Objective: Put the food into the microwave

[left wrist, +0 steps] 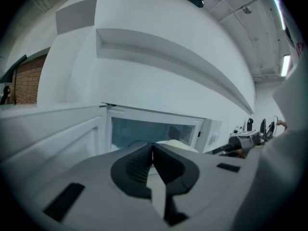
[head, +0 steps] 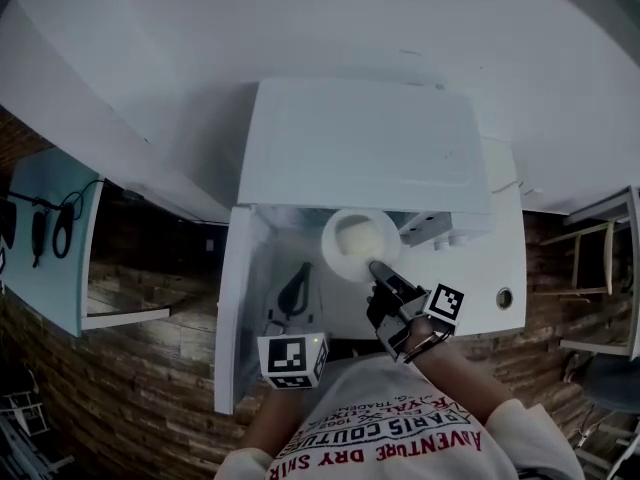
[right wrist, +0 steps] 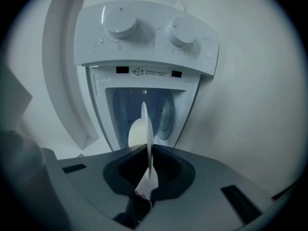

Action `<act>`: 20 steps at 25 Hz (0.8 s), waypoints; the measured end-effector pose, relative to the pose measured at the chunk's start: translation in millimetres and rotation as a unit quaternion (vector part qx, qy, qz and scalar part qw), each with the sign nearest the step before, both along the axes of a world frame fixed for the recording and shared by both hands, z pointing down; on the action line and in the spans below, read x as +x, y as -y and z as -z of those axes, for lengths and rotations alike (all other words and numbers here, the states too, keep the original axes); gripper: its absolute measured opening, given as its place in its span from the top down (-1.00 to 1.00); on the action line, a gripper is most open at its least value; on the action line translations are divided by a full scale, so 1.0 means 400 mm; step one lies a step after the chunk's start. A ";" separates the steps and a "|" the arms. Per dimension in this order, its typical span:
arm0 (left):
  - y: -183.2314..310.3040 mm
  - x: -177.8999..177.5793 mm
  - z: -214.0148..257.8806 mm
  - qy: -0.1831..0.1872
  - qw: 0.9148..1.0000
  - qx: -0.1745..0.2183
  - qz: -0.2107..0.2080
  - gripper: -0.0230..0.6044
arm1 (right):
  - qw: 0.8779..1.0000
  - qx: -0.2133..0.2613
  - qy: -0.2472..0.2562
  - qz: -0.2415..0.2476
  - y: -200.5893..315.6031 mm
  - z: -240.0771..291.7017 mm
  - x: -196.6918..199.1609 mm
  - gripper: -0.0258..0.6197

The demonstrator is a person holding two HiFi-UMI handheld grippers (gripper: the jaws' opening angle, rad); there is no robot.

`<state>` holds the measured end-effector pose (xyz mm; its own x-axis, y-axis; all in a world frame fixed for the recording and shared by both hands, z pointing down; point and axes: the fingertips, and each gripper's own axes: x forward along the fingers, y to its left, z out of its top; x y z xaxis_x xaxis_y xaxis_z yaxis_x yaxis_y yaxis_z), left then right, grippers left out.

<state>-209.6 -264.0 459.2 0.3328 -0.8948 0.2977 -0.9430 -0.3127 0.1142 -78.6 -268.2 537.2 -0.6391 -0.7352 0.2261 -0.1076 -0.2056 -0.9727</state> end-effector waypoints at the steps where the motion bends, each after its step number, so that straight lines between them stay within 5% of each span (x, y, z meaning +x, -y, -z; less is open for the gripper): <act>1: 0.008 0.002 -0.011 -0.004 1.000 -0.006 -0.002 0.91 | 1.000 -0.005 0.001 -0.003 0.014 -0.006 -0.003 0.83; 6: 0.030 0.002 -0.069 0.007 0.999 -0.030 -0.011 0.91 | 0.999 -0.019 0.008 -0.028 0.093 -0.052 -0.016 0.83; 12: 0.033 -0.001 -0.118 0.003 0.998 -0.054 -0.011 0.91 | 0.997 0.030 -0.027 -0.059 0.191 -0.109 -0.021 0.83; 20: 0.067 0.001 -0.128 -0.013 0.998 -0.057 -0.017 0.91 | 0.995 0.014 -0.032 -0.090 0.264 -0.150 -0.040 0.82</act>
<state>-209.3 -290.9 510.5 0.3704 -0.8439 0.3881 -0.9287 -0.3272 0.1747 -94.6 -373.8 597.2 -0.4813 -0.8431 0.2401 -0.1336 -0.2001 -0.9706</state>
